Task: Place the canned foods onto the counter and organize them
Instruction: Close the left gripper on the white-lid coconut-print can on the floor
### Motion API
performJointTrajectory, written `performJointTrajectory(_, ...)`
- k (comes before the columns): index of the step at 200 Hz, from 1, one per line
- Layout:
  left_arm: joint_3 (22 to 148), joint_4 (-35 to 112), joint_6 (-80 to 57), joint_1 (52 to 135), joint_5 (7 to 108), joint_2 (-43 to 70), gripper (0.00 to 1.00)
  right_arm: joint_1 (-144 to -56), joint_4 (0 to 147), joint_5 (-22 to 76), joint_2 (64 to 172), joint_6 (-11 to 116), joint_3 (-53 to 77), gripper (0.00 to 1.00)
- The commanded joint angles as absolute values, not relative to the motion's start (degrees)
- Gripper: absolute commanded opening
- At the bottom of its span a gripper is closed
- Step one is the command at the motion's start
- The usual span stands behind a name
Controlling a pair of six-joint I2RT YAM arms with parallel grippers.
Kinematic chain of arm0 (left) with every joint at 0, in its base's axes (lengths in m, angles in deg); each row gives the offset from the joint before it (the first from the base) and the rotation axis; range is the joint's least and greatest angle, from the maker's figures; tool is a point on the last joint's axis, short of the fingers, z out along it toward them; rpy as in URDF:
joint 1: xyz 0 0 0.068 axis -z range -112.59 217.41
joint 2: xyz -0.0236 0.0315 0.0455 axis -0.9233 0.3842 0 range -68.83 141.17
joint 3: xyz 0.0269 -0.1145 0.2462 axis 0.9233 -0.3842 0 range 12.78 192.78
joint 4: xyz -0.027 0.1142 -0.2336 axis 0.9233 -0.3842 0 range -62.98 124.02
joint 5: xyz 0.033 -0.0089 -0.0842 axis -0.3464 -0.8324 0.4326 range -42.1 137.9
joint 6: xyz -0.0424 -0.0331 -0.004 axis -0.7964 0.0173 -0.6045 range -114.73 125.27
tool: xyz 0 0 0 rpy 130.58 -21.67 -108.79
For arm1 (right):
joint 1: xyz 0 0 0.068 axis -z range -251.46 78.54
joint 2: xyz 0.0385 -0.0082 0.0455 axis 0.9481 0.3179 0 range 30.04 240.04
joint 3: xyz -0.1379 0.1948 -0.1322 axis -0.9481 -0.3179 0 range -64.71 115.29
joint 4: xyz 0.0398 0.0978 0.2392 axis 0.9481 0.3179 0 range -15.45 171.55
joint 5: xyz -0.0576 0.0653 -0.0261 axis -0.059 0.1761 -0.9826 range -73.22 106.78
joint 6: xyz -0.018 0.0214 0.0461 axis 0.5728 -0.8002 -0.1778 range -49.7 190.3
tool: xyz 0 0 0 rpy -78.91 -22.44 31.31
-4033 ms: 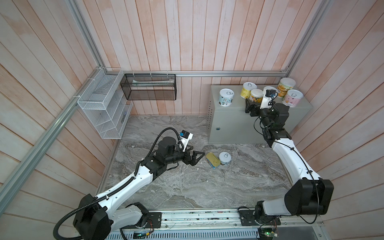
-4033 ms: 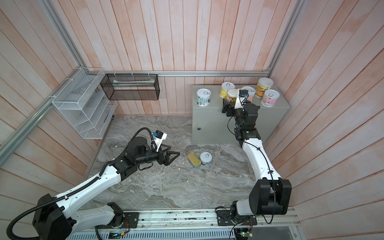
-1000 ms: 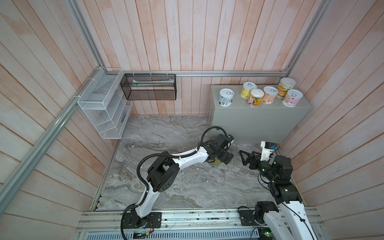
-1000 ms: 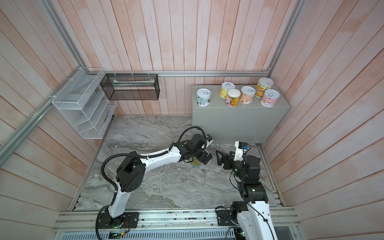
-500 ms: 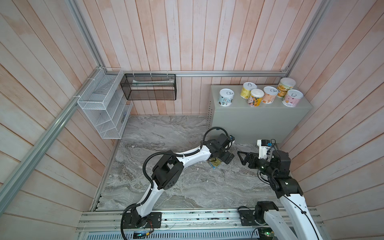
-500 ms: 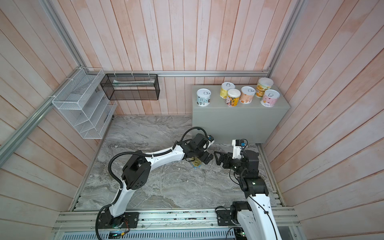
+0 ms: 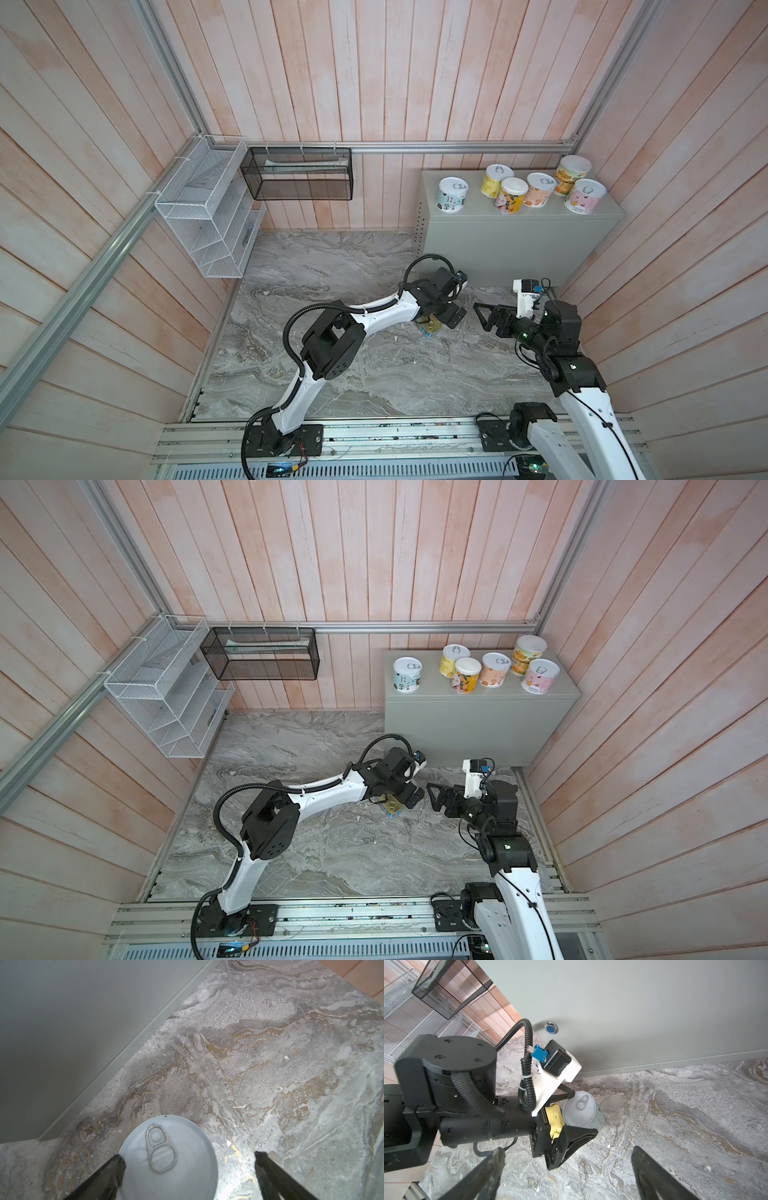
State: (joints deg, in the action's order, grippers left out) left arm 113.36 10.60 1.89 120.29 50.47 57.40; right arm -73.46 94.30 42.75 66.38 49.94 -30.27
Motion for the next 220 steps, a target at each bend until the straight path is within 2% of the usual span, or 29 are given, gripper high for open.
performJointTrajectory(1, 108.7, 7.6, 1.2, 119.1, 49.6, 55.8, 1.0, -73.4, 94.1, 42.0, 65.6, 50.7, -28.7, 0.95)
performJointTrajectory(77, 97.2, 8.6, -1.6, 116.0, 47.6, 48.1, 1.0, -73.4, 93.0, 43.1, 66.0, 49.9, -29.4, 0.95)
performJointTrajectory(155, 95.6, 6.2, -2.4, 111.5, 45.1, 43.8, 1.0, -73.4, 91.9, 46.0, 66.1, 49.5, -31.3, 0.95)
performJointTrajectory(220, 102.1, 3.8, -1.8, 111.1, 43.4, 43.0, 1.0, -73.4, 89.1, 51.4, 67.9, 48.6, -34.7, 0.95)
